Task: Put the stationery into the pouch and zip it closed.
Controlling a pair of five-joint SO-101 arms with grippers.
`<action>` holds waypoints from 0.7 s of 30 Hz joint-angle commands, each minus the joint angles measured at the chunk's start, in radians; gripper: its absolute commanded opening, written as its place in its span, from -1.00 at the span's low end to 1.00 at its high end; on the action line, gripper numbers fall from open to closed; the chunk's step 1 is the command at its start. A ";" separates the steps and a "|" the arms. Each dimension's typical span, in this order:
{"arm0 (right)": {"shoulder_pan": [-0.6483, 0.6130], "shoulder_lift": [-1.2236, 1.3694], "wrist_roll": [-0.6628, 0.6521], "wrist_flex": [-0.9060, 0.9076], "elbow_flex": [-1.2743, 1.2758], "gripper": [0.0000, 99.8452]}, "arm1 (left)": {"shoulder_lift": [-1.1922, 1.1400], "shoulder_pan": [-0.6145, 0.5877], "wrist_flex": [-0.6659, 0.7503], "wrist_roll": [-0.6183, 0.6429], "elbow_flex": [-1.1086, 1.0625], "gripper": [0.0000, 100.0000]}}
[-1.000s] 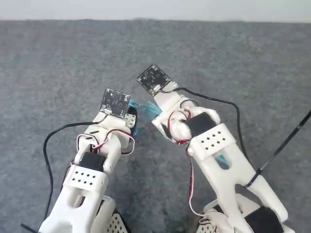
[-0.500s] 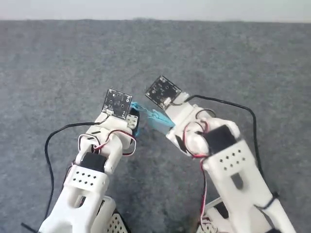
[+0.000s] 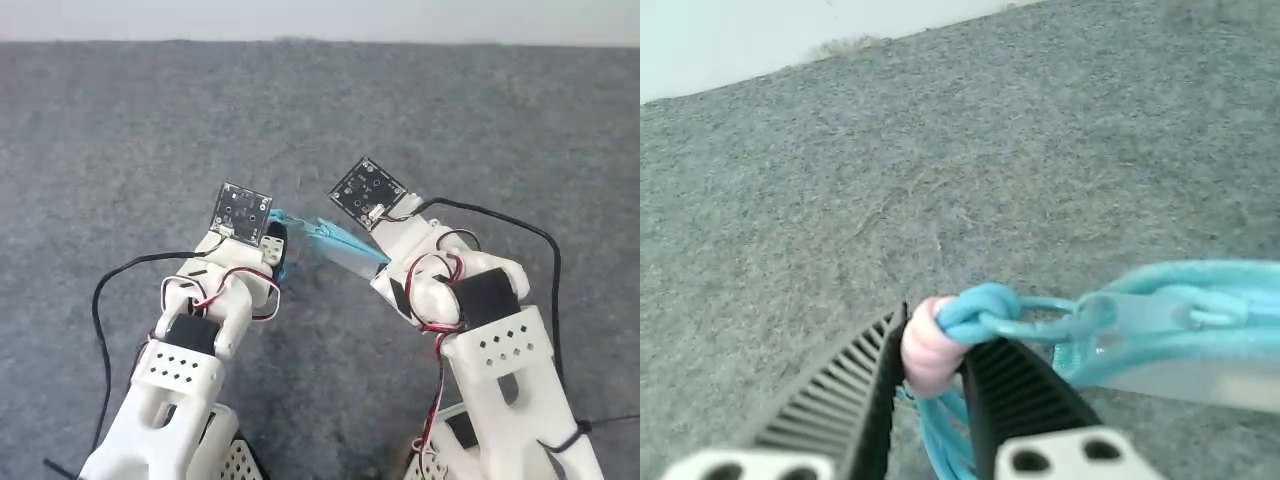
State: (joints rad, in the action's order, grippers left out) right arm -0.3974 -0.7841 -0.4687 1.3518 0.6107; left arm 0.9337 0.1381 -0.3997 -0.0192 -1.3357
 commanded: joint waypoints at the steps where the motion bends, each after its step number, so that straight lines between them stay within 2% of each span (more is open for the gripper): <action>1: 0.054 -0.044 -0.038 0.027 -0.008 -0.99 | -0.002 -0.005 -0.003 0.014 0.030 -0.98; 10: 0.145 -0.031 -0.089 0.031 0.003 -0.99 | -0.195 -0.040 0.031 0.011 0.094 -0.98; 14: 0.145 -0.030 -0.091 0.033 0.003 -0.99 | -0.305 -0.095 0.031 0.011 0.157 -0.98; 21: 0.147 -0.030 -0.110 0.022 0.064 -0.99 | -0.482 -0.104 0.031 0.011 0.237 -0.98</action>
State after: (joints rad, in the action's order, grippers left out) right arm -0.2946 -0.8040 -0.5516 1.3671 0.6490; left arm 0.5393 0.0890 -0.3966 -0.0192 -1.1838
